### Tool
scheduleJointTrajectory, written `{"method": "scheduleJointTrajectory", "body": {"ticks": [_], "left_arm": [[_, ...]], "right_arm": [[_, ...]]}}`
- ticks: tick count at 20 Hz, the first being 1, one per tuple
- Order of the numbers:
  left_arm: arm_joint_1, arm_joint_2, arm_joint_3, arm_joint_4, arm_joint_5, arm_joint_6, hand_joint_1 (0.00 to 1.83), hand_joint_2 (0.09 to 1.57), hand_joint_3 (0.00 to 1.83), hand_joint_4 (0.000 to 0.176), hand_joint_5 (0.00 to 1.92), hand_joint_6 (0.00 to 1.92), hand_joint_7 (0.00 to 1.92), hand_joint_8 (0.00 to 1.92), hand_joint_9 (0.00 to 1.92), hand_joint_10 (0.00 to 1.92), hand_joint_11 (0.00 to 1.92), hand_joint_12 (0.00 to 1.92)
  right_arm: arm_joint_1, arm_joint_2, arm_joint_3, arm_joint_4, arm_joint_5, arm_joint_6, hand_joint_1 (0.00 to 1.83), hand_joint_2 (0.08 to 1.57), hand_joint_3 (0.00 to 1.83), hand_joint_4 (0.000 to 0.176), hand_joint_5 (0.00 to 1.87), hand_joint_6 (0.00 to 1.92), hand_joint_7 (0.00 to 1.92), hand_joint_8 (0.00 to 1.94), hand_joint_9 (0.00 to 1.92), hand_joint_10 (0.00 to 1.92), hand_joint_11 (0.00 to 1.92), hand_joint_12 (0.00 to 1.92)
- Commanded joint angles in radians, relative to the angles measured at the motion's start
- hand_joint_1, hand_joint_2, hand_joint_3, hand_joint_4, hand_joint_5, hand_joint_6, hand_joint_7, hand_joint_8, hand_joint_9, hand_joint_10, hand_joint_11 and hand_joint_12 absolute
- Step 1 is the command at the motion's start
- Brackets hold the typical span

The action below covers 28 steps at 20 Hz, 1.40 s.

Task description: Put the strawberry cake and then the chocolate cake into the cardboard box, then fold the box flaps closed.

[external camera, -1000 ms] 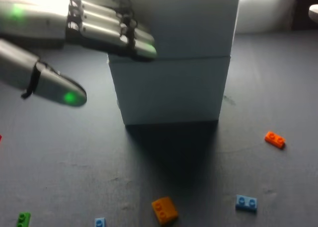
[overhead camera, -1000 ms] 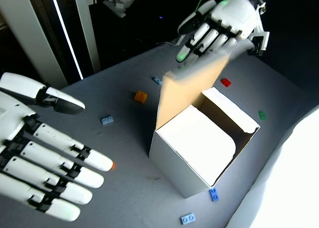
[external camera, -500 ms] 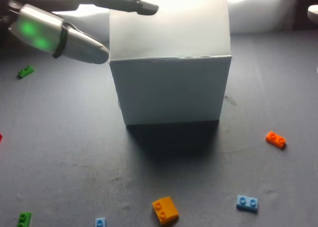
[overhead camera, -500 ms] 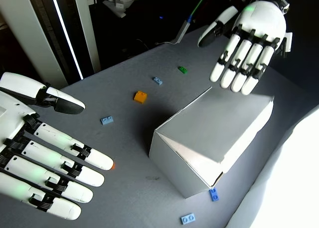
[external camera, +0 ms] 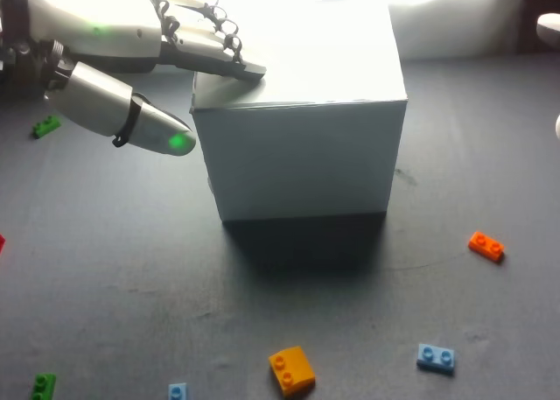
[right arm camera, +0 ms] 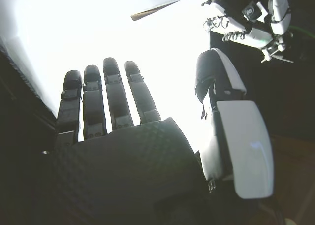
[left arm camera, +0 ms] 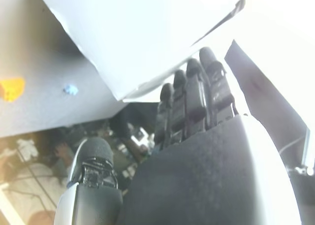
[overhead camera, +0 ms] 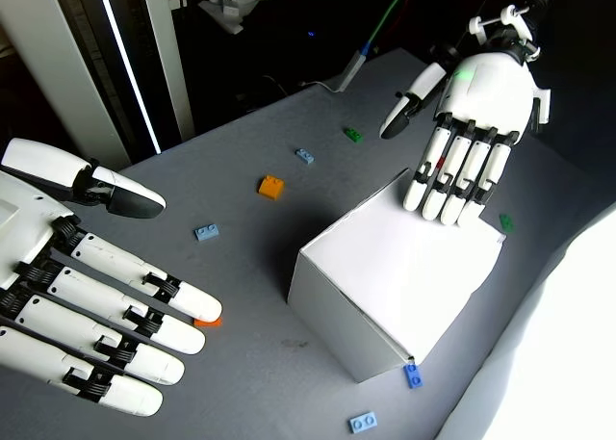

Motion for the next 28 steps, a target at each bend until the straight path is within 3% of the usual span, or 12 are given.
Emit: {"method": "scheduleJointTrajectory", "body": {"ticks": [1,8,11,17,20,22,24,26,27,28], "left_arm": [[0.008,0.0,0.002,-0.027,0.002,-0.006,0.0,1.27,0.0,0.0,0.13,0.0,0.16,0.0,0.16,0.0,0.0,0.57],[0.02,0.0,0.002,-0.026,-0.014,-0.008,0.0,1.27,0.0,0.0,0.11,0.0,0.17,0.0,0.19,0.0,0.0,0.64],[-0.016,0.001,0.026,-0.025,-0.026,-0.008,0.0,1.27,0.0,0.0,0.13,0.0,0.17,0.0,0.18,0.0,0.0,0.57],[-0.108,0.004,0.117,0.023,-0.065,-0.026,0.0,1.27,0.0,0.0,0.15,0.0,0.19,0.0,0.2,0.01,0.0,0.63],[-0.142,0.004,0.164,0.053,-0.085,-0.033,0.0,1.28,0.0,0.0,0.18,0.01,0.25,0.01,0.26,0.02,0.0,0.8],[-0.153,0.004,0.196,0.072,-0.104,-0.039,0.0,1.28,0.0,0.0,0.33,0.02,0.42,0.01,0.41,0.02,0.05,0.95],[-0.164,0.004,0.234,0.102,-0.133,-0.041,0.0,1.3,0.0,0.0,0.53,0.02,0.64,0.02,0.6,0.04,0.1,1.14],[-0.169,0.004,0.269,0.126,-0.181,-0.045,0.0,1.34,0.0,0.0,0.72,0.03,0.85,0.04,0.81,0.12,0.27,1.29],[-0.173,0.005,0.277,0.134,-0.194,-0.045,0.0,1.34,0.0,0.0,0.72,0.03,0.85,0.04,0.81,0.12,0.27,1.29],[-0.175,0.01,0.284,0.145,-0.223,-0.045,0.1,1.33,0.01,0.0,0.99,0.03,1.01,0.28,0.77,0.78,0.43,1.43]], "right_arm": [[0.012,0.01,0.003,0.002,0.121,0.002,0.0,1.28,0.0,0.0,0.07,0.01,0.1,0.0,0.05,0.0,0.0,0.12],[0.01,0.01,0.003,-0.006,0.12,0.002,0.0,1.27,0.0,0.0,0.02,0.0,0.07,0.0,0.06,0.01,0.0,0.0],[0.009,0.01,0.003,-0.011,0.119,0.002,0.0,1.27,0.0,0.0,0.04,0.0,0.08,0.0,0.04,0.0,0.01,0.01],[0.01,0.01,0.003,-0.017,0.119,0.002,0.0,1.26,0.0,0.0,0.06,0.01,0.11,0.01,0.07,0.02,0.03,0.02],[0.01,0.01,0.003,-0.018,0.12,0.002,0.0,1.25,0.0,0.0,0.12,0.01,0.16,0.01,0.14,0.01,0.0,0.25],[0.01,0.01,0.003,-0.021,0.12,0.002,0.0,1.23,0.0,0.0,0.25,0.05,0.29,0.03,0.23,0.04,0.0,0.53],[0.01,0.01,0.003,-0.023,0.12,0.002,0.0,1.22,0.0,0.0,0.49,0.13,0.55,0.09,0.45,0.13,0.0,1.0],[0.01,0.01,0.002,-0.035,0.12,0.002,0.0,1.24,0.0,0.0,0.74,0.22,0.82,0.17,0.68,0.29,0.0,1.49],[0.01,0.01,0.002,-0.037,0.12,0.002,0.0,1.24,0.0,0.0,0.74,0.22,0.82,0.17,0.68,0.29,0.0,1.49],[0.009,0.01,-0.001,-0.039,0.12,0.002,0.07,1.24,0.0,0.0,0.87,0.5,0.91,0.65,0.6,1.23,0.2,1.88]]}}
